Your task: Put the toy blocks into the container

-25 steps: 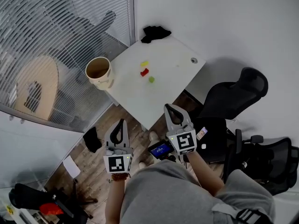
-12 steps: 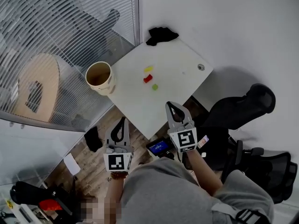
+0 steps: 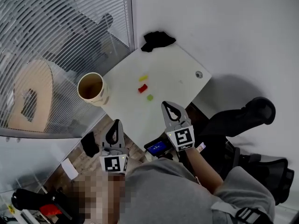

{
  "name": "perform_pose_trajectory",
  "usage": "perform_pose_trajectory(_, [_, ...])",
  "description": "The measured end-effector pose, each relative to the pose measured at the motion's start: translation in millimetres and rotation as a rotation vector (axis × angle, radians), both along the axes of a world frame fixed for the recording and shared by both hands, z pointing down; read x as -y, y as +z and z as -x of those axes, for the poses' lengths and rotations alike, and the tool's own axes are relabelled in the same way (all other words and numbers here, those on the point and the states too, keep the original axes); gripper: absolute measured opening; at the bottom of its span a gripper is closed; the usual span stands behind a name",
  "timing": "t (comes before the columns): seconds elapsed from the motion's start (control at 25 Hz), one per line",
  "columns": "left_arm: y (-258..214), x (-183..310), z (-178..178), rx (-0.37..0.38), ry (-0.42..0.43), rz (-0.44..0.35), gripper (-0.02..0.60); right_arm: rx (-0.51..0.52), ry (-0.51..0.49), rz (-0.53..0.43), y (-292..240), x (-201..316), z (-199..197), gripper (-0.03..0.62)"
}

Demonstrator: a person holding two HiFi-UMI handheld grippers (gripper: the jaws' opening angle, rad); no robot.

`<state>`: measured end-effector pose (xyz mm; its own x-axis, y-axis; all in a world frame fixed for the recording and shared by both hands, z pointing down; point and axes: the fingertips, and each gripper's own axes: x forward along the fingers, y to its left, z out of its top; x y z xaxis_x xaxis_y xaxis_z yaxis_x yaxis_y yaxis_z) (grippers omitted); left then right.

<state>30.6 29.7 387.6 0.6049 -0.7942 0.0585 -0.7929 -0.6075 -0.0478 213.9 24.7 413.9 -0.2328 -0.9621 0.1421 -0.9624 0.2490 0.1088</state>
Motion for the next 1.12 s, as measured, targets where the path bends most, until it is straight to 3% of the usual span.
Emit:
perform_pose_trajectory(0.12, [4,10,-3,-0.016,0.021,0.013,0.006,-0.009,0.014,0.033,8,11,-5,0.011])
perform_pose_trajectory(0.36, [12,30,1,-0.064,0.139,0.051,0.006,-0.061,0.074,0.111,28,23,0,0.011])
perform_pose_trajectory(0.52, [26,39,11,-0.062,0.199,0.116,0.007,-0.107,0.091,0.117,18,26,9,0.011])
perform_pose_trajectory(0.64, [19,52,9,-0.128,0.249,0.088,0.008,-0.128,0.115,0.108,7,32,6,0.011])
perform_pose_trajectory(0.8, [25,55,21,-0.131,0.249,0.108,0.008,-0.127,0.107,0.127,15,37,12,0.011])
perform_pose_trajectory(1.12, [38,68,47,-0.156,0.175,0.115,0.008,-0.145,-0.004,0.159,48,69,28,0.012])
